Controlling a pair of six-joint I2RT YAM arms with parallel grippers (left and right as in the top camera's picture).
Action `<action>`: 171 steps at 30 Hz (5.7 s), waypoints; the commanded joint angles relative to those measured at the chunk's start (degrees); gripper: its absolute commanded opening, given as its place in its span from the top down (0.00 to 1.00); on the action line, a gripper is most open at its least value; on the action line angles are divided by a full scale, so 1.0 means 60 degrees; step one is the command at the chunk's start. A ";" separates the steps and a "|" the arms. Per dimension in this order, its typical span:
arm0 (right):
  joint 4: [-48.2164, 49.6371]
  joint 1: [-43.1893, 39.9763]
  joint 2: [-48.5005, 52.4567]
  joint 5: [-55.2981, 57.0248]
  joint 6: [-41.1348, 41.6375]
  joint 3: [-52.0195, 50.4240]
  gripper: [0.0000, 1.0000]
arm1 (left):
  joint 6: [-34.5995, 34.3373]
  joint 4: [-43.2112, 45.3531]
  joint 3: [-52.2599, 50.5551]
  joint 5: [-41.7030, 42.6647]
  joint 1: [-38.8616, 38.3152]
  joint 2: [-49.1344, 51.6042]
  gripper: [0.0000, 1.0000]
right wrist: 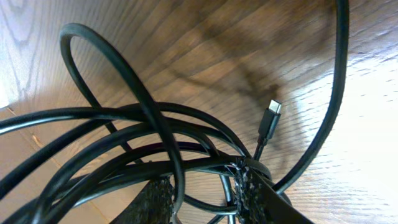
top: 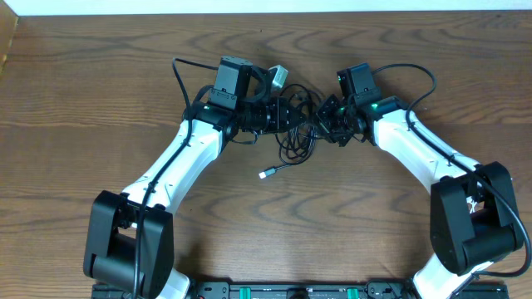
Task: Untangle cables
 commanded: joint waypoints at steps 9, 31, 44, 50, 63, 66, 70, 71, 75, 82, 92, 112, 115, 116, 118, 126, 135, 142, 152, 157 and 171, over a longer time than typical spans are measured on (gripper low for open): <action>0.0164 0.0080 0.0062 -0.0900 0.1421 0.0000 0.68 | -0.0302 0.0025 -0.0029 0.0565 -0.0368 -0.0055 0.92; -0.1024 -0.0805 -0.0415 -0.0033 -0.2393 0.0004 0.99 | -0.0787 -0.0025 -0.0029 -0.1421 -0.0488 -0.0055 0.92; -0.1803 -0.4135 -0.3942 -0.2539 -0.5650 0.0004 0.99 | -0.0459 -0.1479 -0.0033 -0.4550 -0.0488 -0.0051 0.92; -0.1883 -0.5206 -0.4779 -0.3089 -0.5701 0.0004 0.99 | 0.1271 -0.1825 -0.0033 -0.4634 -0.0488 -0.0051 0.92; -0.3242 -0.5788 -0.4834 -0.3493 -0.6954 0.0000 0.72 | 0.0627 -0.2160 -0.0033 -0.5577 -0.0517 -0.0051 0.92; -0.3952 -0.5351 -0.4834 -0.2197 -0.7096 0.0000 0.64 | 0.0554 -0.1727 -0.0029 -0.4237 -0.0543 -0.0051 0.92; -0.4237 -0.4656 -0.4830 -0.1075 -0.7096 -0.0004 0.53 | -0.0350 -0.1290 -0.0029 -0.3468 -0.0543 -0.0051 0.66; -0.4237 -0.4484 -0.4827 -0.0976 -0.7096 -0.0004 0.49 | -0.0455 -0.1268 -0.0033 -0.3468 -0.0539 -0.0051 0.51; -0.4244 -0.3850 -0.4823 -0.0510 -0.7096 -0.0004 0.38 | -0.0444 -0.1308 -0.0033 -0.3759 -0.0539 -0.0051 0.30; -0.4364 -0.3031 -0.4659 0.0404 -0.7093 -0.0018 0.29 | -0.0444 -0.1574 -0.0033 -0.4623 -0.0539 -0.0051 0.30; -0.3064 -0.2131 -0.3490 0.0710 -0.5861 -0.1071 0.37 | -0.0452 -0.2896 -0.0033 -0.7260 -0.0539 -0.0047 0.30; 0.1854 0.0463 -0.0120 0.1410 -0.7803 -0.1960 0.62 | -0.0561 -0.2896 -0.0033 -0.7253 -0.0539 0.0146 0.30; 0.2412 0.0510 0.0175 0.0652 -0.7781 -0.1960 0.52 | -0.0699 -0.2896 -0.0033 -0.7220 -0.0543 0.0146 0.30; 0.2528 0.0514 0.0197 0.0514 -0.7694 -0.1960 0.51 | -0.0696 -0.2900 -0.0033 -0.7220 -0.0539 0.0146 0.30; 0.2827 0.0510 0.0219 0.0455 -0.7253 -0.1960 0.51 | -0.0699 -0.2903 -0.0033 -0.7220 -0.0543 0.0153 0.30; 0.3512 0.0517 0.0237 0.0386 -0.5133 -0.1960 0.54 | -0.0696 -0.2936 -0.0033 -0.7224 -0.0543 0.0419 0.30; 0.4313 0.0510 0.0240 0.0393 -0.5085 -0.1960 0.99 | -0.1173 -0.2929 -0.0033 -0.7187 -0.0543 0.1370 0.30; 0.4517 0.0317 0.0222 0.0375 -0.5202 -0.1953 0.99 | -0.1239 -0.2932 -0.0033 -0.7180 -0.0543 0.1934 0.43; 0.4605 -0.1534 -0.0423 -0.2189 -0.5672 -0.1934 0.99 | -0.1235 -0.2845 -0.0033 -0.7195 -0.0849 0.2452 0.92; 0.4346 -0.2382 -0.0736 -0.3060 -0.6025 -0.1934 0.99 | -0.1235 -0.2594 -0.0033 -0.7195 -0.1024 0.2685 0.92; 0.2328 -0.4033 -0.4353 -0.1304 -0.7890 -0.1934 0.98 | -0.1231 -0.2521 -0.0033 -0.7231 -0.1067 0.2769 0.92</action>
